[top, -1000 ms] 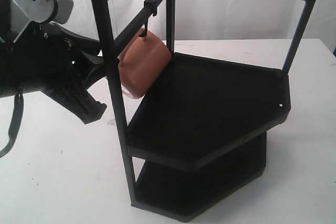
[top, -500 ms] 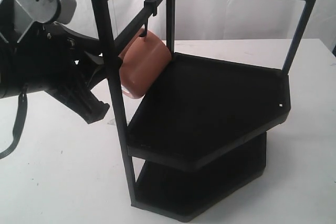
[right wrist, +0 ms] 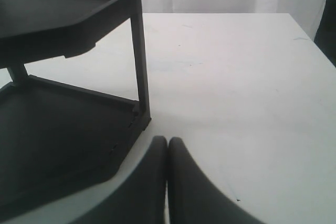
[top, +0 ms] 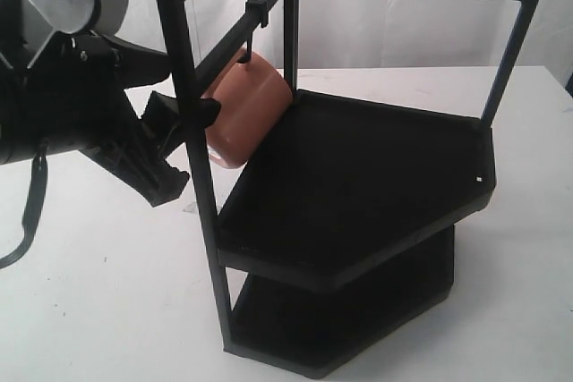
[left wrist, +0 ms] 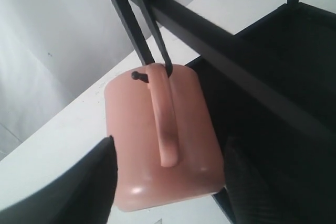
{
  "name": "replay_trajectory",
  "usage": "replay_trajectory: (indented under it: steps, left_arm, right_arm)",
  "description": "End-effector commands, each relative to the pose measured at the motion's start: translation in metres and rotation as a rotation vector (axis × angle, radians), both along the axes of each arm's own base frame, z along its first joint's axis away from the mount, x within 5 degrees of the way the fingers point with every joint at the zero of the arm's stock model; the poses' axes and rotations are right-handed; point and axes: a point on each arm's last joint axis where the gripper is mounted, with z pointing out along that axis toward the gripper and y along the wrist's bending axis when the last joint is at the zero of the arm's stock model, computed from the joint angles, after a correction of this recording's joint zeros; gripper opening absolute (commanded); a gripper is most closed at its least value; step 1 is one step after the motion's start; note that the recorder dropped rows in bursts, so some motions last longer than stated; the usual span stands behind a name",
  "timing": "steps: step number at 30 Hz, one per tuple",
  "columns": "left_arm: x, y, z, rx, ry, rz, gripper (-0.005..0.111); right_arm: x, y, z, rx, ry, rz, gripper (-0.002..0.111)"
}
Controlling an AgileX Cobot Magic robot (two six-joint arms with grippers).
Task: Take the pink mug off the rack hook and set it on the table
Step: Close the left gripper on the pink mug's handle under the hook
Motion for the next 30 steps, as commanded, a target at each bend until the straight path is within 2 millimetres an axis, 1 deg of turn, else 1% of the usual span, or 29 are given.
replay_trajectory:
  steps: [1, 3, 7, 10, 16, 18, 19, 26, 28, 30]
  left_arm:
    - [-0.002, -0.003, 0.003, -0.031, -0.027, -0.025, 0.063]
    - [-0.001, -0.004, 0.002, -0.026, -0.031, -0.03, 0.063]
    - [0.003, -0.008, -0.004, 0.082, -0.083, -0.07, 0.063]
    - [0.007, -0.011, -0.007, 0.084, -0.081, -0.079, 0.063]
    - [0.007, -0.011, -0.008, 0.087, -0.078, -0.079, 0.062]
    - [0.007, -0.011, -0.008, 0.087, -0.078, -0.079, 0.059]
    - [0.007, -0.011, -0.008, 0.087, -0.078, -0.079, 0.056]
    - [0.007, -0.011, -0.008, 0.088, -0.077, -0.079, 0.024]
    - [0.007, -0.011, -0.008, 0.088, -0.077, -0.079, 0.02]
    - [0.007, -0.011, -0.009, 0.089, -0.075, -0.078, 0.02]
  right_arm:
    - [0.0, 0.0, 0.002, 0.001, -0.017, 0.0, 0.0]
    - [0.0, 0.0, 0.002, 0.001, -0.017, 0.0, 0.0]
    - [0.0, 0.0, 0.002, 0.001, -0.017, 0.0, 0.0]
    - [0.0, 0.0, 0.002, 0.001, -0.017, 0.0, 0.0]
    - [0.0, 0.0, 0.002, 0.001, -0.017, 0.0, 0.0]
    - [0.0, 0.0, 0.002, 0.001, -0.017, 0.0, 0.0]
    - [0.0, 0.0, 0.002, 0.001, -0.017, 0.0, 0.0]
    - [0.0, 0.0, 0.002, 0.001, -0.017, 0.0, 0.0]
    - [0.0, 0.0, 0.002, 0.001, -0.017, 0.0, 0.0]
    - [0.0, 0.0, 0.002, 0.001, -0.017, 0.0, 0.0]
